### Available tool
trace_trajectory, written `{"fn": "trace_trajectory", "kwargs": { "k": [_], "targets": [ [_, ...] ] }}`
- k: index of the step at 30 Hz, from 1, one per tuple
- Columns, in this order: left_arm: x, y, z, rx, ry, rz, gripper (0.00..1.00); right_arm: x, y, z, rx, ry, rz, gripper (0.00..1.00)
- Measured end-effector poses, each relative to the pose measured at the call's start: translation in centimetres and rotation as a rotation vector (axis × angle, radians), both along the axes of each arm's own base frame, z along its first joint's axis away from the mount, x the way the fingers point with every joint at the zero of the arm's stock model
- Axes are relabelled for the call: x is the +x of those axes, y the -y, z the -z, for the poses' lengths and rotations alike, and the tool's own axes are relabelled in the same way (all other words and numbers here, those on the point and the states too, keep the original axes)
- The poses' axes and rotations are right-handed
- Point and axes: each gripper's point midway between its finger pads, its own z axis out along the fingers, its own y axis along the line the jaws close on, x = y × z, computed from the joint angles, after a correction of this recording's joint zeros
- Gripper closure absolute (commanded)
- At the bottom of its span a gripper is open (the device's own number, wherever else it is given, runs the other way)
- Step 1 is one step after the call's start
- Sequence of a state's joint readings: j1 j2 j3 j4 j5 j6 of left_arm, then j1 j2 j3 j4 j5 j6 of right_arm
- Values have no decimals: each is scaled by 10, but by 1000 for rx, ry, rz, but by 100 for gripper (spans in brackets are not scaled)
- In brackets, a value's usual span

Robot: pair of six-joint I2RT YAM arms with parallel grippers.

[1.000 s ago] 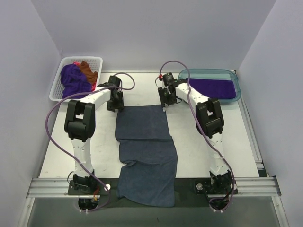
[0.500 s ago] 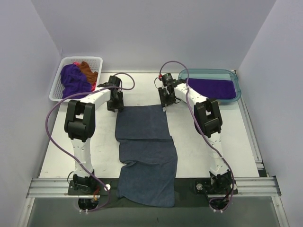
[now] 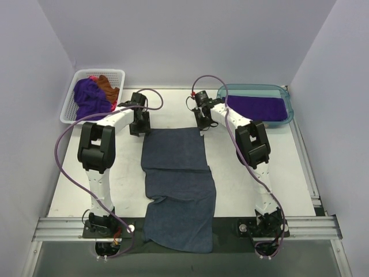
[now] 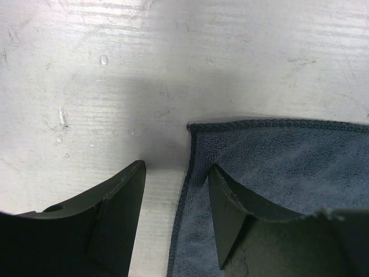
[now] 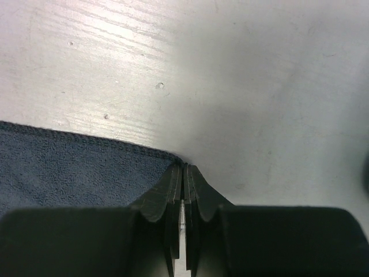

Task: Fold and stack the towels
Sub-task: Fold the towel

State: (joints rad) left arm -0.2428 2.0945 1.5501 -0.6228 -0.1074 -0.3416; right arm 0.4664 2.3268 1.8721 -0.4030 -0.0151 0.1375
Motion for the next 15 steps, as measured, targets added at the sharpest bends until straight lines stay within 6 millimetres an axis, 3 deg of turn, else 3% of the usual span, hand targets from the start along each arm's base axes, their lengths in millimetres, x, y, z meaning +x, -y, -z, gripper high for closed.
{"fn": "trace_trajectory", "kwargs": {
  "k": [10,15],
  "targets": [
    [7,-14,-1,-46,5,-70,46,0,0,0,-1,7,-8,100],
    [8,-13,-3,-62,11,-77,40,0,0,0,1,12,-8,100]
  ]
}}
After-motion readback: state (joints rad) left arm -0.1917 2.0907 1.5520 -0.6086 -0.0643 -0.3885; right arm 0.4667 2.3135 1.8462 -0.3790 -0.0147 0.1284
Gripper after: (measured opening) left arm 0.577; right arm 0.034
